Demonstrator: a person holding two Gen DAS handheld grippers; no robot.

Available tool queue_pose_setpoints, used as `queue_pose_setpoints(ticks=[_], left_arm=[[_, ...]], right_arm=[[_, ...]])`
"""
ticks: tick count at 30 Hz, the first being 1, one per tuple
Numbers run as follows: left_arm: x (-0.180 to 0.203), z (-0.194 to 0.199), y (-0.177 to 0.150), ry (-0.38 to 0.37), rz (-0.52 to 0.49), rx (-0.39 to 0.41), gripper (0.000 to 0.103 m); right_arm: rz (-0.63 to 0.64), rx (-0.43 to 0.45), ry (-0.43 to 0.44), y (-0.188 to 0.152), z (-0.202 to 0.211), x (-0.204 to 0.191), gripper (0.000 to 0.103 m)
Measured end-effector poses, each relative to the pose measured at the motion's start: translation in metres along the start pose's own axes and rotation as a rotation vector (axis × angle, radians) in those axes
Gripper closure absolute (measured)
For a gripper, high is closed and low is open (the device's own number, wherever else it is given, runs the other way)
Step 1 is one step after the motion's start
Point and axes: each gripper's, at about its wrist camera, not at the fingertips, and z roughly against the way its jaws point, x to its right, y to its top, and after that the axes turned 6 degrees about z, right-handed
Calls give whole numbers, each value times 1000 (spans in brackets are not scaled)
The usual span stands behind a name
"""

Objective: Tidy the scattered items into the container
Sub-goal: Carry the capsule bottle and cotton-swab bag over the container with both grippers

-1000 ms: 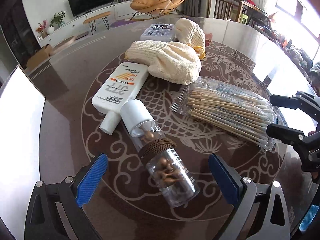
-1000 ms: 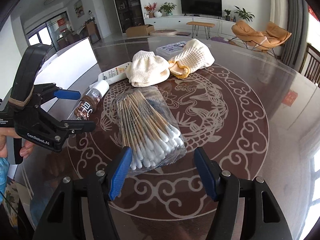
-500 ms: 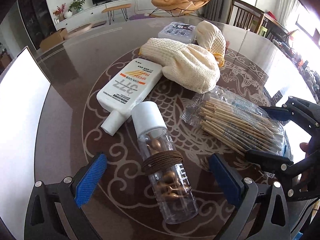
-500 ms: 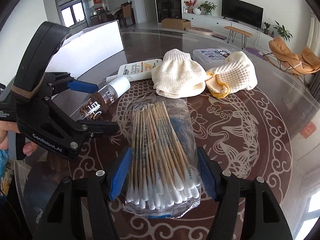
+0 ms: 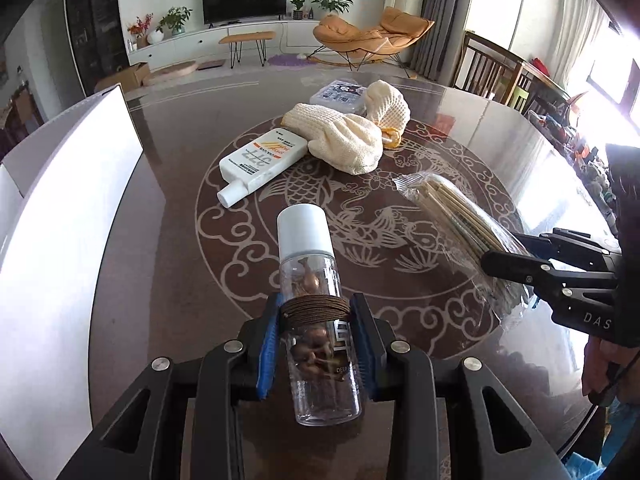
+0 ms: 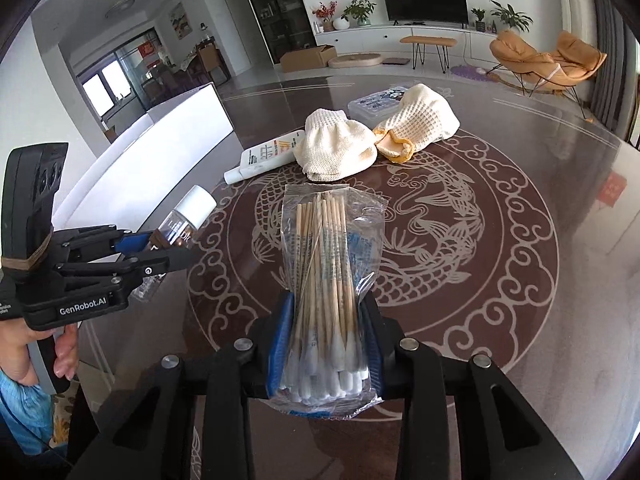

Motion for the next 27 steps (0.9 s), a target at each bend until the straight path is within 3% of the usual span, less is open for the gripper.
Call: queue_pose_setpoints(ticks=[17,27], left_arm=[[24,29,-23,100,-94,61,70],[17,26,-39,30,-44,26,70]], right_arm=[[-12,27,-18,-15,19,-15,69],[-7,10,-5,-25,12,-29,69]])
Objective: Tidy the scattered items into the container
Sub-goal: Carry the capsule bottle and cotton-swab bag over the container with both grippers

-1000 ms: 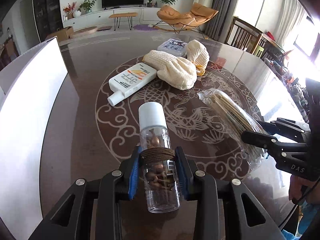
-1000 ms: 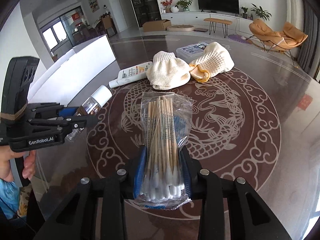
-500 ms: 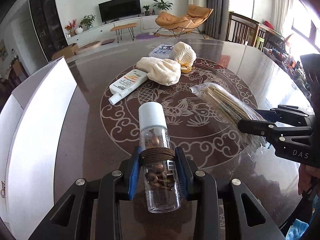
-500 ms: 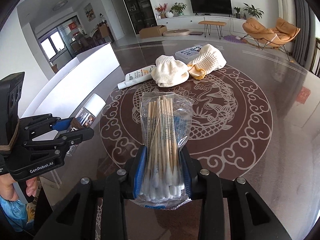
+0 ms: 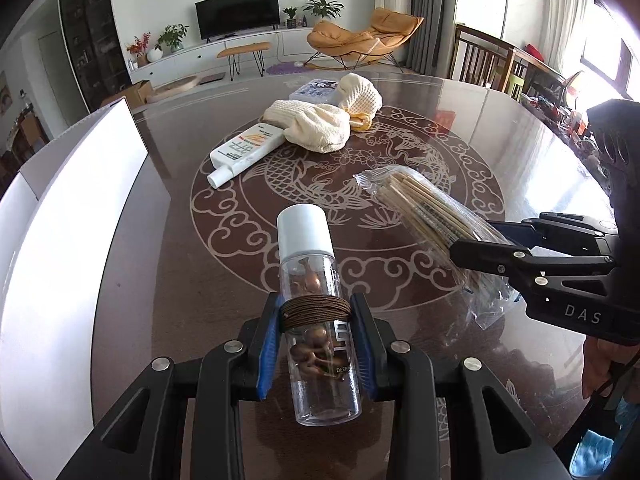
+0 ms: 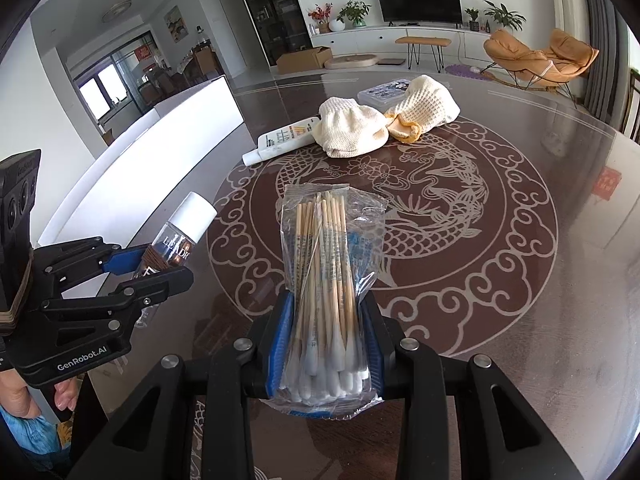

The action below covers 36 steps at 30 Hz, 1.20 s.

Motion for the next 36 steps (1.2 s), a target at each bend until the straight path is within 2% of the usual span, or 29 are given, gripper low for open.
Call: queue_pose_setpoints(ticks=[13,21,26,30,32,36], left_arm=[[-8,1,-12,-28,40,-20,70],[-36,42,-1,-82,110,35,70],[-88,88,7,-78,181,96,70],[-153,127,13,10,219,137,70],[-192,141,16,87,241,146,70],[-277,148,27,177,345,123,70]], right_arm=[[17,-1,32,1,0,-16,69],[59,32,82,26,11,-41,69],[135,70,133,69,15,-82,69],[199,106,206,112,15,-131,69],[231,115,245,134,11,-161,69],[291,108,314,176,-10,-225,69]])
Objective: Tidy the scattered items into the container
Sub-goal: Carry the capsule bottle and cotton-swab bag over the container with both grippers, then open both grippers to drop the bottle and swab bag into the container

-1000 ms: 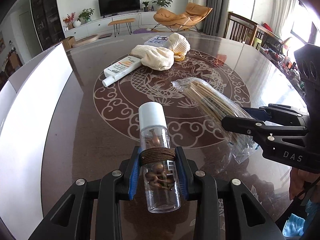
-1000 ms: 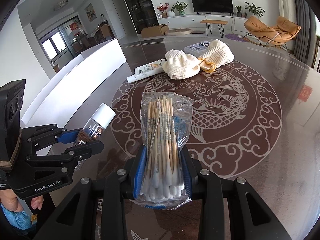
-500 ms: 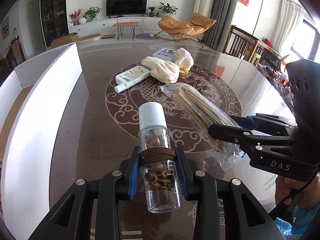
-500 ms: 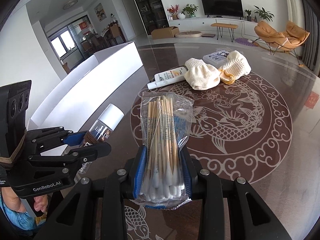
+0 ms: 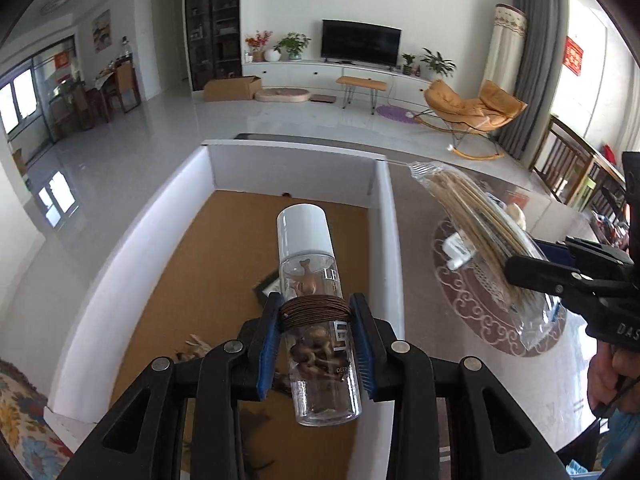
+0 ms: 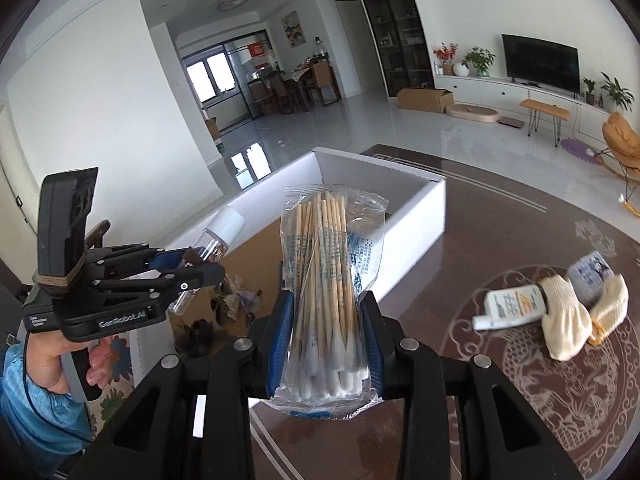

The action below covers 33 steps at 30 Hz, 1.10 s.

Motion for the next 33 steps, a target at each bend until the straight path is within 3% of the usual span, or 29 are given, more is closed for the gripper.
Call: queue_pose_setpoints(ticks=[4,8,14,18,20,21,22,33], left_arm=[[-58,-33,27,66,92,-42,70],[-95,-74,34,104,154,-111,70],[-125,-109,28,111,215,-165,70],[-128,-124,19,108,208,-211,67],[-130,-128,13,140,202,-233,49],[-129,-126,11,146,211,-233,30],[-131,-124,10,146,222,-224,18],[-104,-90,12,187,169,-151,18]], right_arm=[[54,-65,4,35,-64,-31,69],[65,-139,1,48,-123,-48,69],[66,-239,23,46,-186,-66,69],[43,-288,40,36,-211,-74,59],[25,-316,40,32,-218,-74,51],[21,-314,37,31,-218,-74,49],[19,-305,34,32,-216,-73,49],[14,-240,-11,35,-173,-65,49]])
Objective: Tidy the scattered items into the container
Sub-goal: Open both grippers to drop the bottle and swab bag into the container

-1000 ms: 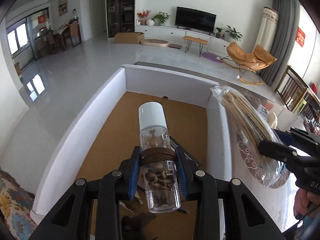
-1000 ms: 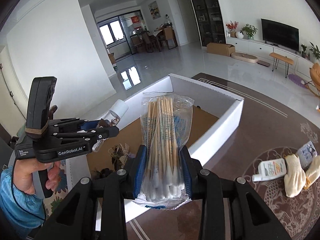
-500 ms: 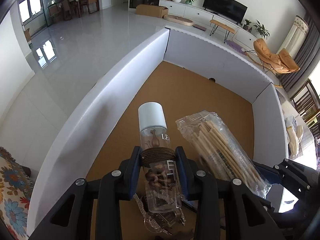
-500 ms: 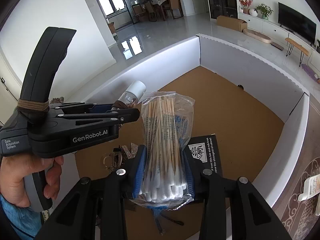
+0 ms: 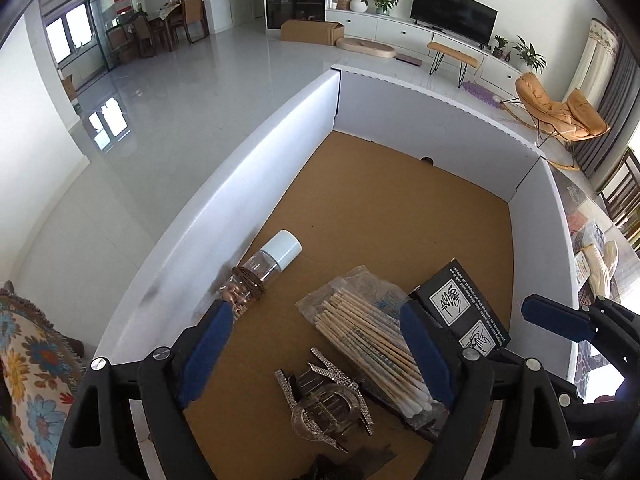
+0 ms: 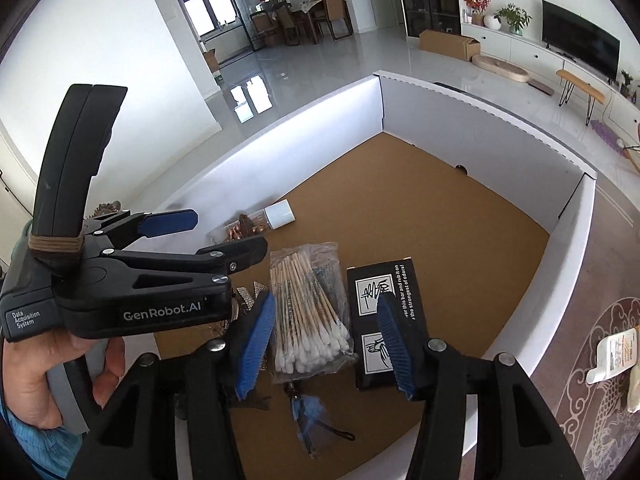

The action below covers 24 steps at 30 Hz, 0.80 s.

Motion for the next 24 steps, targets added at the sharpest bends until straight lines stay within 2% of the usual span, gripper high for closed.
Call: queue_pose_setpoints(ticks=[3,6,9,12,14,18,21,24], left_arm=[[9,24,-9,-6,-17,46,18],[34,56,-24,-43,-71,105,18],[69,83,-47,-141,-128,130,17],[113,99,-75,-255,-180,113,17],[147,102,-98,-333,-218,92,16],[217,85,-146,-455,-298,47,10],[266,49,-175,-454,-360,-3,10],[302,18,-195,-436,-407,-26,10]], right_arm=[[-11,50,-23,-19,23,12,49],[-25,99,-75,-57,51,35,49],[-99,117,-129,-114,75,74,49],[-240,102,-195,-182,98,123,49],[-330,77,-270,-227,114,152,49],[-475,68,-391,-296,154,198,49],[-506,79,-495,-321,180,219,49],[-481,74,-585,-331,194,229,49]])
